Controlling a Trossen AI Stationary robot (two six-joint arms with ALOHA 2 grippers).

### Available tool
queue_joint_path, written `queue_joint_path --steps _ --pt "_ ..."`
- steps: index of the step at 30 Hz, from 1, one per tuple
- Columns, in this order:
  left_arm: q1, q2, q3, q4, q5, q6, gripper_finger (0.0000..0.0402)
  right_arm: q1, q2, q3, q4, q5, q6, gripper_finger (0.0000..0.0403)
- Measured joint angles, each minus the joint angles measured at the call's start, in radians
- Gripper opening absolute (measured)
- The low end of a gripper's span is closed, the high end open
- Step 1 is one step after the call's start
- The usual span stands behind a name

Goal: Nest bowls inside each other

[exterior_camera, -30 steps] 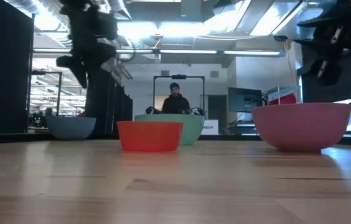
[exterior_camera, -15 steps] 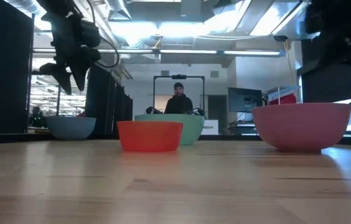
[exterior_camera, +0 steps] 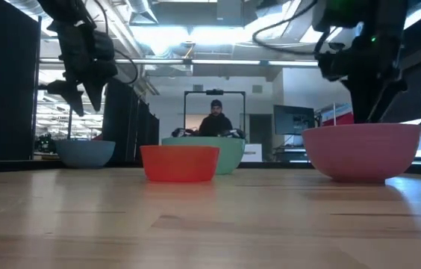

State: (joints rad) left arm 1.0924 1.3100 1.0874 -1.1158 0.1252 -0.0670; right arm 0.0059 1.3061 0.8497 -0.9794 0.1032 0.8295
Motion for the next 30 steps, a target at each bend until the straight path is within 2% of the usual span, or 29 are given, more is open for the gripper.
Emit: queue_joint_path --steps 6,27,30 --pt "-0.015 0.002 0.000 0.007 -0.031 0.013 0.0256 0.000 0.072 0.003 -0.037 0.003 0.000 0.0216" --pt "-0.117 0.055 -0.013 0.010 -0.236 0.024 0.0254 0.000 0.071 0.003 -0.008 0.004 -0.029 0.0216" --pt "-0.137 0.058 -0.045 0.043 -0.269 0.024 0.0253 0.000 0.071 0.003 -0.007 0.002 -0.031 0.0216"
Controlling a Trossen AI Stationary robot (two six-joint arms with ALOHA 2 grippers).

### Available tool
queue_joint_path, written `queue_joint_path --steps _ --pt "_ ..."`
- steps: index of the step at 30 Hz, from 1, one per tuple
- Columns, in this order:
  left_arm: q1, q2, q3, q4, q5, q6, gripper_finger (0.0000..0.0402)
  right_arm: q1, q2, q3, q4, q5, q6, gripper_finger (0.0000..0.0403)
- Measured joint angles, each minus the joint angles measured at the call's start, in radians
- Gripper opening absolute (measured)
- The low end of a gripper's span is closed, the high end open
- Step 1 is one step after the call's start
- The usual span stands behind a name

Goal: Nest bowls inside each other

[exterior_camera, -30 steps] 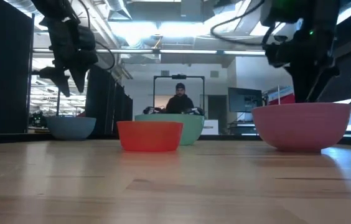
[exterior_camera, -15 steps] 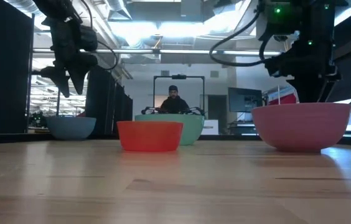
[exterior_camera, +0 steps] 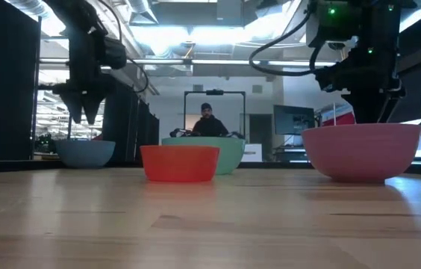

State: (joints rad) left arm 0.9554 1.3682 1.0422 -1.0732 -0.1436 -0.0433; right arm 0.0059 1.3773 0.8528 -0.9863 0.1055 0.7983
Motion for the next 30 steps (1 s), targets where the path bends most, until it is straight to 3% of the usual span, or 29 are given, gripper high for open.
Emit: queue_joint_path --steps 8,11,28,30 --pt "-0.022 0.001 -0.120 0.152 -0.049 -0.031 0.0253 0.000 0.000 0.000 0.010 -0.021 -0.020 0.0216" --pt "-0.023 0.019 -0.123 0.165 -0.113 0.016 0.0253 0.000 0.000 -0.001 0.028 -0.041 -0.022 0.0216" --pt "-0.045 0.217 -0.124 0.224 -0.113 0.134 0.0248 0.000 -0.001 -0.001 0.041 -0.105 -0.026 0.0201" --pt "-0.049 0.228 -0.124 0.224 -0.113 0.133 0.0236 0.000 -0.001 -0.001 0.041 -0.117 -0.024 0.0183"
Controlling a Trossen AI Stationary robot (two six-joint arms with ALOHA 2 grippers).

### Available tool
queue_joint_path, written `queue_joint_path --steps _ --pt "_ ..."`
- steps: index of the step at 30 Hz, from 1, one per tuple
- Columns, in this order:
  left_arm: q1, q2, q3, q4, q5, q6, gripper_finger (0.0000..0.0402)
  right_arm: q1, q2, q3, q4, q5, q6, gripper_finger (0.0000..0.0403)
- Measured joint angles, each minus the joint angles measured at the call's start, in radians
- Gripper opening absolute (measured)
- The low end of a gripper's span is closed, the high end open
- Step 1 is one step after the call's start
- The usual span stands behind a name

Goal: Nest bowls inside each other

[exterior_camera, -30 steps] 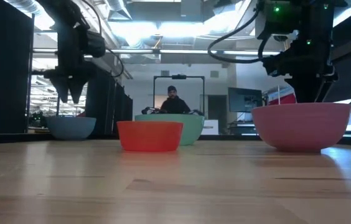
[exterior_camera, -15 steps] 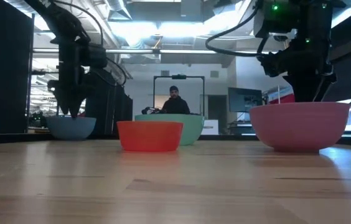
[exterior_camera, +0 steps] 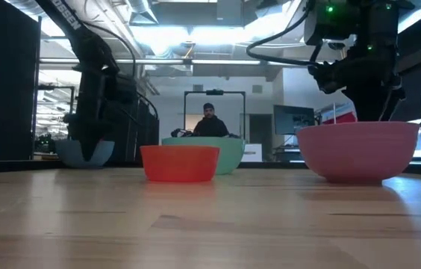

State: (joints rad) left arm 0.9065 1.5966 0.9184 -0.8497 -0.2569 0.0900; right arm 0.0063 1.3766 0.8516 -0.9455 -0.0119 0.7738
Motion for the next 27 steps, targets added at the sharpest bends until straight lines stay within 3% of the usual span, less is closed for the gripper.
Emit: queue_joint_path --steps 11,27 --pt "-0.024 0.004 0.000 -0.043 0.000 -0.001 0.0104 0.000 0.000 0.000 0.002 -0.036 -0.033 0.0033" --pt "-0.061 -0.035 0.006 -0.115 0.016 0.013 0.0004 0.000 0.000 -0.001 0.026 -0.070 -0.073 0.0003"
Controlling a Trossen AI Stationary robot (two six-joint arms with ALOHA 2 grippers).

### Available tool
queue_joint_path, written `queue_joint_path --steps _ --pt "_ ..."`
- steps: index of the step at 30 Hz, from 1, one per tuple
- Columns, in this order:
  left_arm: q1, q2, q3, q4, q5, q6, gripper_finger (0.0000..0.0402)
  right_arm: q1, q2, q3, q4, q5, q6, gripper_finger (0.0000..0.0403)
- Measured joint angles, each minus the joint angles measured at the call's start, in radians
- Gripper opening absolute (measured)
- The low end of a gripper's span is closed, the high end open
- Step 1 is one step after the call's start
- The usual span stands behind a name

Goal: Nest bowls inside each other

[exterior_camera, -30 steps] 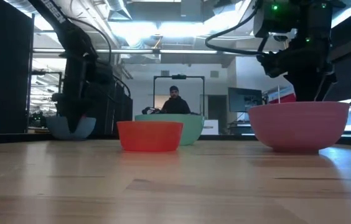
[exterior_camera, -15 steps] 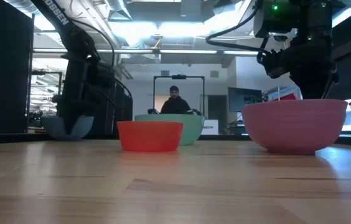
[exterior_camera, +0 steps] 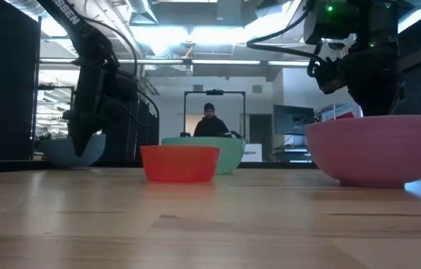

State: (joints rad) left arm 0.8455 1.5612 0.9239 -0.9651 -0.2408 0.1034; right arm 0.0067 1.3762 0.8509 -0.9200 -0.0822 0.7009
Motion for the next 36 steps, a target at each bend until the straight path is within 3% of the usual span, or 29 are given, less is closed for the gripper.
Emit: queue_joint_path --steps 14,30,36 --pt "-0.219 -0.096 0.109 -0.195 0.002 -0.066 0.0000 -0.003 0.000 0.005 0.059 -0.015 -0.022 0.0000" --pt "-0.531 -0.064 0.436 -0.336 0.031 -0.039 0.0000 -0.130 -0.001 0.254 0.001 0.062 -0.167 0.0000" --pt "-0.590 0.040 0.508 -0.329 0.044 0.062 0.0000 -0.229 -0.001 0.350 -0.061 0.072 -0.259 0.0000"
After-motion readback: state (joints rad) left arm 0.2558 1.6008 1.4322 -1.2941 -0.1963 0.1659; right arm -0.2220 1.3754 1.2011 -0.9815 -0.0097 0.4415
